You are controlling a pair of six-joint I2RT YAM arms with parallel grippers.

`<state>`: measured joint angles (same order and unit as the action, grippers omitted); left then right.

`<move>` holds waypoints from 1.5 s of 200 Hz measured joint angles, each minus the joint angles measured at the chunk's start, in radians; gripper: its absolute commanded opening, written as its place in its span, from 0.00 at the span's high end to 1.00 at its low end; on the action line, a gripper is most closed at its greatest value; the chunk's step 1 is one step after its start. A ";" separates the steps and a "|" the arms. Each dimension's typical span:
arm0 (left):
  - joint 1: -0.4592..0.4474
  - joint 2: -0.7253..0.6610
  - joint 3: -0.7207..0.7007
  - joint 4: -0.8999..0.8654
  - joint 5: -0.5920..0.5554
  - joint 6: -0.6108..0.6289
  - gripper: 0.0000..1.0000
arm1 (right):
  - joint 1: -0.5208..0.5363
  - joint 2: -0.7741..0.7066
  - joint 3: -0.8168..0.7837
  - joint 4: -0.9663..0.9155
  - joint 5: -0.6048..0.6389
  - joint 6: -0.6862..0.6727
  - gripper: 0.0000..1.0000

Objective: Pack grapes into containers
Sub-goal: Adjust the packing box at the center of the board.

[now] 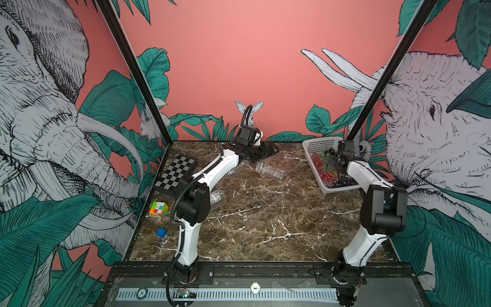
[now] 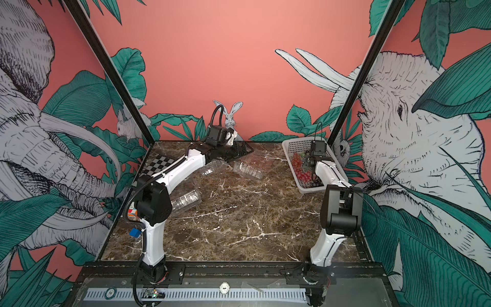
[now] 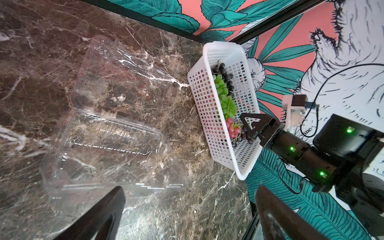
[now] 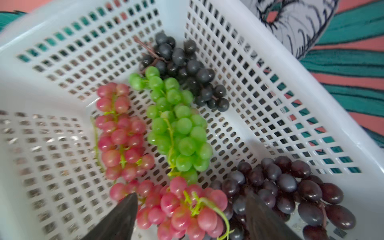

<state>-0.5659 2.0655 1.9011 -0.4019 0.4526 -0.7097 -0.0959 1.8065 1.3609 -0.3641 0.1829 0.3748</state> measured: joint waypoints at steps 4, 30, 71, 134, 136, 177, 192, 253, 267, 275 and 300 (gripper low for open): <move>0.000 0.010 0.007 0.000 0.000 0.000 0.00 | -0.005 0.007 0.001 -0.001 -0.004 0.003 0.26; 0.000 0.070 0.027 0.002 0.010 -0.003 0.00 | -0.028 0.047 0.002 0.000 -0.029 0.017 0.41; -0.002 0.123 0.025 -0.013 0.023 -0.008 0.00 | -0.032 0.095 0.027 0.008 -0.072 0.027 0.65; -0.023 0.117 -0.058 0.012 0.035 -0.028 0.00 | -0.032 0.098 0.032 0.024 -0.095 0.039 0.92; -0.025 0.116 -0.065 0.012 0.036 -0.031 0.00 | -0.032 0.098 0.032 0.024 -0.095 0.040 0.92; -0.056 0.101 -0.147 0.035 0.037 -0.053 0.00 | -0.032 0.098 0.031 0.027 -0.099 0.040 1.00; -0.068 0.083 -0.175 0.045 0.037 -0.063 0.00 | -0.033 0.096 0.031 0.030 -0.107 0.041 1.00; -0.098 0.018 -0.228 0.103 0.037 -0.107 0.00 | -0.030 -0.011 -0.070 0.085 -0.163 0.068 1.00; -0.105 0.013 -0.235 0.117 0.037 -0.118 0.00 | -0.024 -0.057 -0.115 0.107 -0.178 0.078 1.00; -0.110 0.013 -0.236 0.124 0.037 -0.126 0.01 | -0.019 -0.082 -0.135 0.119 -0.189 0.085 1.00; -0.124 0.013 -0.237 0.139 0.038 -0.143 0.01 | 0.010 -0.145 -0.172 0.145 -0.214 0.094 1.00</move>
<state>-0.6895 2.0789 1.6646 -0.2626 0.4904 -0.8532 -0.0860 1.6619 1.1893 -0.2188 -0.0315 0.4686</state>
